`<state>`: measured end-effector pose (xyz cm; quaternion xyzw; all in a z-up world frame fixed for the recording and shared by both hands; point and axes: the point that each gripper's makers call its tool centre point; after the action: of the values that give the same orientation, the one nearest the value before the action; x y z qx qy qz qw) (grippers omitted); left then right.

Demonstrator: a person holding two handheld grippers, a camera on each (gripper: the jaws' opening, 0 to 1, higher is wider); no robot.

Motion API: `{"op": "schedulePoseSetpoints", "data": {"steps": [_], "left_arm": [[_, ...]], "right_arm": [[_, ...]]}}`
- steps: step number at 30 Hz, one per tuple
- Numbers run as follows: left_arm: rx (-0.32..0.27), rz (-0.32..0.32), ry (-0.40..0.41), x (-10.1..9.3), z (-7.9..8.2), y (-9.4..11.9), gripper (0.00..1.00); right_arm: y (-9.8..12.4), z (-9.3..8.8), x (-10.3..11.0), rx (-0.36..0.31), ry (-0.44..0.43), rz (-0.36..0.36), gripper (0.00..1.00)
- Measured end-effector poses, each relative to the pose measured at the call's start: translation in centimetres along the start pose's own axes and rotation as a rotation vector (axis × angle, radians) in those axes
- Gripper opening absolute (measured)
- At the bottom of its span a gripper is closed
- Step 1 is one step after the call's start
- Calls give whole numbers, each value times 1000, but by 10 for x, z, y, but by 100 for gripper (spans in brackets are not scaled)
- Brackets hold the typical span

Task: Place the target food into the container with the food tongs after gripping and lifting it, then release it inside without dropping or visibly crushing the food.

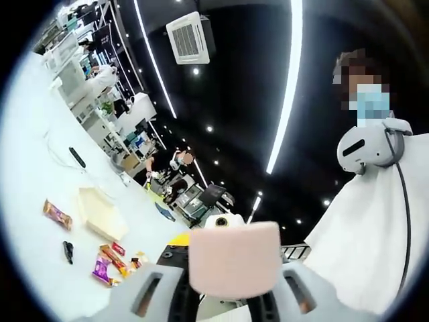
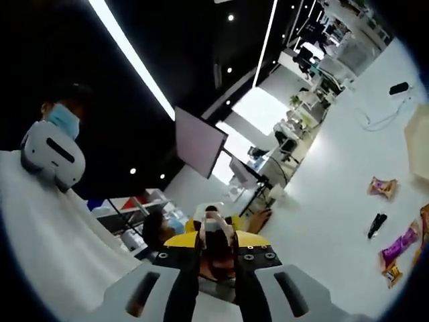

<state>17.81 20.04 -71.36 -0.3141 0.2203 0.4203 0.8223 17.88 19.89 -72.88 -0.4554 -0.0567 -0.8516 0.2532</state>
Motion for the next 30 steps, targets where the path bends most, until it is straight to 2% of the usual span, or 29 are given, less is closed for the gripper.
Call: {"op": "schedulePoseSetpoints", "data": {"steps": [15, 30], "left_arm": [[15, -11, 5, 1, -7, -8, 19], [38, -15, 9, 1, -12, -4, 21]], "right_arm": [[4, -2, -1, 2, -17, -4, 18], [2, -8, 0, 41, -21, -2, 19]]}}
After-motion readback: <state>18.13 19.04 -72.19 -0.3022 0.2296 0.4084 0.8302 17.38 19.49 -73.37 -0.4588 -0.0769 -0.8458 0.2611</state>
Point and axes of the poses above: the point that each gripper's makers call its tool centre point, and the gripper's own axes: y roughly backward along the fingers, x roughly to its left, z roughly out of its top, and after that the axes turned 5 degrees about -y, right-handed
